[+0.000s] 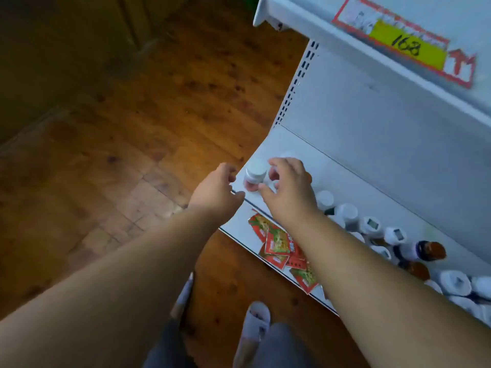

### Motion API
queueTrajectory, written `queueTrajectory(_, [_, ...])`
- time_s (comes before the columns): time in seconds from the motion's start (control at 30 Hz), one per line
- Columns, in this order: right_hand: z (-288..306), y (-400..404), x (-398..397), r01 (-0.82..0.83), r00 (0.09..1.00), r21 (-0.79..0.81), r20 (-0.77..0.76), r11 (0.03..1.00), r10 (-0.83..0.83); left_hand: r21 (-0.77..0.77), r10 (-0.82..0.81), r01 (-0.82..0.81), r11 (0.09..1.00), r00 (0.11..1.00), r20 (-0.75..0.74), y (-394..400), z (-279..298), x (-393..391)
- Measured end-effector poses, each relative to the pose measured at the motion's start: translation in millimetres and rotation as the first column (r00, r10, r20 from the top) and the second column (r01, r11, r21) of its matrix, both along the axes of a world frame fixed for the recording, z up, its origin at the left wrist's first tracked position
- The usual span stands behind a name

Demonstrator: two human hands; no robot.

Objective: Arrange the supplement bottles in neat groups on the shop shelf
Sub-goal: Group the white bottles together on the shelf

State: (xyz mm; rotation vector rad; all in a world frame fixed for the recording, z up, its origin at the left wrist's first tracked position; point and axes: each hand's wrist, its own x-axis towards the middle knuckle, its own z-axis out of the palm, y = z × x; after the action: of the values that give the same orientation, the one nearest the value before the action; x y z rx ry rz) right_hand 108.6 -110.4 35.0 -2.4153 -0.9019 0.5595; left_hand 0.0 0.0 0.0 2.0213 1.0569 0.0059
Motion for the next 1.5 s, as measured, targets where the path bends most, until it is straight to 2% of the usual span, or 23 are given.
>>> queueTrajectory(0.1, [-18.6, 32.9, 10.2, -0.056, 0.991, -0.200, 0.104, 0.978, 0.079, -0.058, -0.011, 0.012, 0.998, 1.000, 0.010, 15.6, -24.0, 17.4])
queueTrajectory(0.2, [-27.2, 54.5, 14.8, -0.070, 0.982, -0.431, 0.128, 0.900, 0.137, -0.123, -0.060, 0.066, 0.990, 0.997, 0.050, 20.3, -40.3, 28.4])
queueTrajectory(0.33, [-25.8, 62.3, 21.8, -0.030, 0.984, -0.465, 0.142, 0.885, 0.108, -0.162, -0.095, 0.108, 0.981, 0.992, 0.088, 22.7, -53.3, 32.2])
queueTrajectory(0.47, [-21.7, 62.7, 15.4, -0.181, 0.939, -0.544, 0.151, 0.820, 0.308, -0.152, -0.186, 0.198, 0.968, 0.978, 0.090, 22.9, -52.4, 35.5])
queueTrajectory(0.53, [-27.9, 63.0, 17.7, -0.123, 0.970, -0.511, 0.121, 0.851, 0.212, -0.165, -0.179, 0.194, 0.967, 0.978, 0.103, 25.8, -57.2, 42.2])
queueTrajectory(0.6, [-28.8, 60.0, 18.3, -0.019, 0.994, -0.427, 0.088, 0.904, 0.063, -0.230, -0.105, 0.141, 0.963, 0.981, 0.164, 25.9, -57.9, 42.6])
queueTrajectory(0.67, [-22.0, 52.9, 12.9, 0.040, 0.999, -0.245, 0.030, 0.969, -0.034, -0.292, 0.002, 0.069, 0.954, 0.972, 0.236, 25.3, -49.2, 32.6])
queueTrajectory(0.73, [-5.3, 41.1, -2.1, 0.092, 0.988, -0.047, -0.117, 0.995, -0.097, -0.333, 0.085, 0.001, 0.943, 0.967, 0.242, 23.6, -31.4, 12.5])
queueTrajectory(0.8, [16.3, 27.8, -22.4, 0.135, 0.960, 0.073, -0.256, 0.988, -0.113, -0.444, 0.202, -0.066, 0.893, 0.943, 0.265, 22.7, -4.6, -9.5])
queueTrajectory(0.87, [42.7, 12.3, -46.1, 0.115, 0.936, 0.095, -0.343, 0.989, -0.076, -0.583, 0.341, -0.131, 0.802, 0.901, 0.267, 16.7, 32.1, -32.3])
queueTrajectory(0.93, [73.7, -4.2, -69.9, 0.102, 0.898, 0.095, -0.438, 0.990, -0.050, -0.643, 0.414, -0.166, 0.748, 0.873, 0.257, 5.1, 79.6, -55.8])
queueTrajectory(1.03, [118.9, -30.5, -100.8, 0.141, 0.831, 0.129, -0.555, 0.982, -0.047, -0.639, 0.421, -0.181, 0.748, 0.873, 0.246, -18.0, 141.3, -82.9])
queueTrajectory(1.17, [192.1, -69.2, -135.0, 0.158, 0.815, 0.217, -0.579, 0.963, -0.004, -0.623, 0.409, -0.172, 0.763, 0.875, 0.259, -55.3, 222.1, -119.6])
queueTrajectory(1.33, [259.9, -103.6, -168.4, 0.236, 0.870, 0.303, -0.490, 0.923, -0.062, -0.621, 0.331, -0.023, 0.783, 0.861, 0.386, -82.4, 301.4, -140.5])
queueTrajectory(1.5, [304.4, -142.3, -207.4, 0.423, 0.852, 0.380, -0.477, 0.822, -0.218, -0.486, 0.123, 0.171, 0.857, 0.848, 0.516, -107.7, 356.2, -148.5])
